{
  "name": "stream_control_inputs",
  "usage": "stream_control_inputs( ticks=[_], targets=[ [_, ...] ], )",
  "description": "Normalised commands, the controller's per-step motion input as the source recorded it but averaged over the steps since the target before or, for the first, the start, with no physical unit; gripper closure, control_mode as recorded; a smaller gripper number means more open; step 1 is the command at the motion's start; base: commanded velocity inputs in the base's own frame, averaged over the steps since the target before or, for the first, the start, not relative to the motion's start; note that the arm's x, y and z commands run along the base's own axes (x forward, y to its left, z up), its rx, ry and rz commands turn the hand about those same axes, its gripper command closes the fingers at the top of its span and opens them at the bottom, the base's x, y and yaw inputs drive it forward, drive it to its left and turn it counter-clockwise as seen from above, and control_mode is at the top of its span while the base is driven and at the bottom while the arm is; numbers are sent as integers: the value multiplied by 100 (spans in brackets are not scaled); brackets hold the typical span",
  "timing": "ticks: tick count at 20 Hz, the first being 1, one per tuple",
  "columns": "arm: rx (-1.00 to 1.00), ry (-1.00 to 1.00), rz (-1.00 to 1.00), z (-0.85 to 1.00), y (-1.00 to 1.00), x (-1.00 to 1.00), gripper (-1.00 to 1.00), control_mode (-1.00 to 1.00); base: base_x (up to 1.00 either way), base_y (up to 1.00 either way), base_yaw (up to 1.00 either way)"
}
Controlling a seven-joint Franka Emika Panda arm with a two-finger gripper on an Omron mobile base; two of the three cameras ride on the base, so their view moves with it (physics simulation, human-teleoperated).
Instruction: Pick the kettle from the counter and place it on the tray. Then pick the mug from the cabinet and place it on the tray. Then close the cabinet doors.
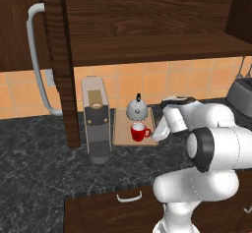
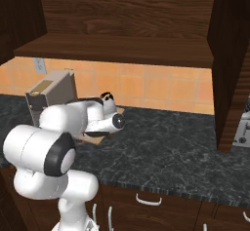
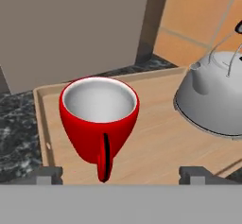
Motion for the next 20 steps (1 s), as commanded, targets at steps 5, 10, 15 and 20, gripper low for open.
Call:
stream_control_inputs(
  ticks=[5,10,15,20],
  targets=[
    [6,17,-30,83,0,-27,-100,-100,0,0,0],
    [8,15,-42,78,-2,-34,-100,-100,0,0,0],
    [4,0,-43,62,-14,-48,-100,-100,0,0,0],
    [7,-1,-36,56,-13,-45,-100,-100,0,0,0]
  ],
)
